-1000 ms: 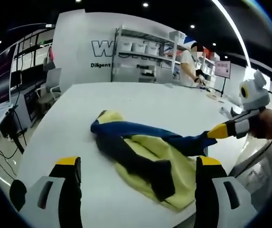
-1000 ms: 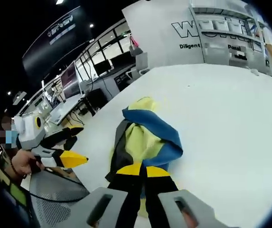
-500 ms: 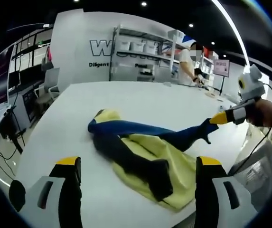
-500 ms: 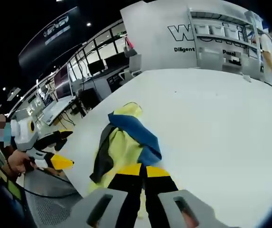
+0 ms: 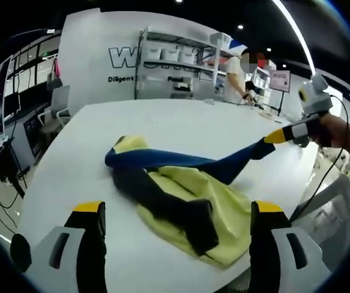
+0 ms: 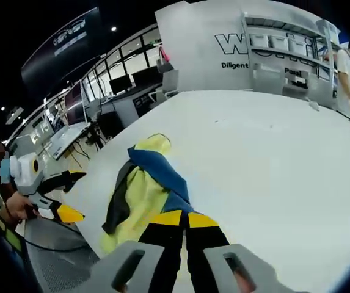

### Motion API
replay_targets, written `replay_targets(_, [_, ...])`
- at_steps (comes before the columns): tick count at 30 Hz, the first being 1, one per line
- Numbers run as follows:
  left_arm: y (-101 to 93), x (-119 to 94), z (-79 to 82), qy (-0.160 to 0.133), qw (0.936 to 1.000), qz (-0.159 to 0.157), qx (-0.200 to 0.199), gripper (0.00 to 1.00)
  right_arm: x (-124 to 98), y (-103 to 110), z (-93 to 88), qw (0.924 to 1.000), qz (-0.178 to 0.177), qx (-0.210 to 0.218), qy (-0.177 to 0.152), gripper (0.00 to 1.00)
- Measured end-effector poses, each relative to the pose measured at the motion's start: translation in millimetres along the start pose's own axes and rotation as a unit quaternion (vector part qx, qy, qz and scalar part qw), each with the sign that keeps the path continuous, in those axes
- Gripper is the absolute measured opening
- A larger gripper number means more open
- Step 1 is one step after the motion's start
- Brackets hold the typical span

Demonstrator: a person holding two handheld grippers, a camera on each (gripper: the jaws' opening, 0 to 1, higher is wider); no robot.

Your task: Fold the garment on the visible template until the final outline fits inside the template.

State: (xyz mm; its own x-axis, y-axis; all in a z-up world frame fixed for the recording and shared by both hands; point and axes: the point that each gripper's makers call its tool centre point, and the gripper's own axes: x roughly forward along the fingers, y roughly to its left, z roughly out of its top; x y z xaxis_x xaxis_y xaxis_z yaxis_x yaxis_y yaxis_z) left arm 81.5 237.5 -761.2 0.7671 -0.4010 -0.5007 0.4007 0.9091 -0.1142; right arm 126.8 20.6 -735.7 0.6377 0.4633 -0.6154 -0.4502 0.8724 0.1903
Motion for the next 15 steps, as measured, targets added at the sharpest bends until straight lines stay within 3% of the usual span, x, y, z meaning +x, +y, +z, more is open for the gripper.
replay_targets(12, [-23.2, 13.3, -20.6, 0.040, 0.9983, -0.041, 0.012, 0.83, -0.7, -20.6, 2.4, 0.9999, -0.013, 0.003, 0.001, 0.00])
replay_targets(15, [-29.5, 17.1, -29.0, 0.059, 0.9965, -0.050, 0.031, 0.81, -1.2, -23.6, 3.1, 0.9999, -0.015, 0.004, 0.000, 0.00])
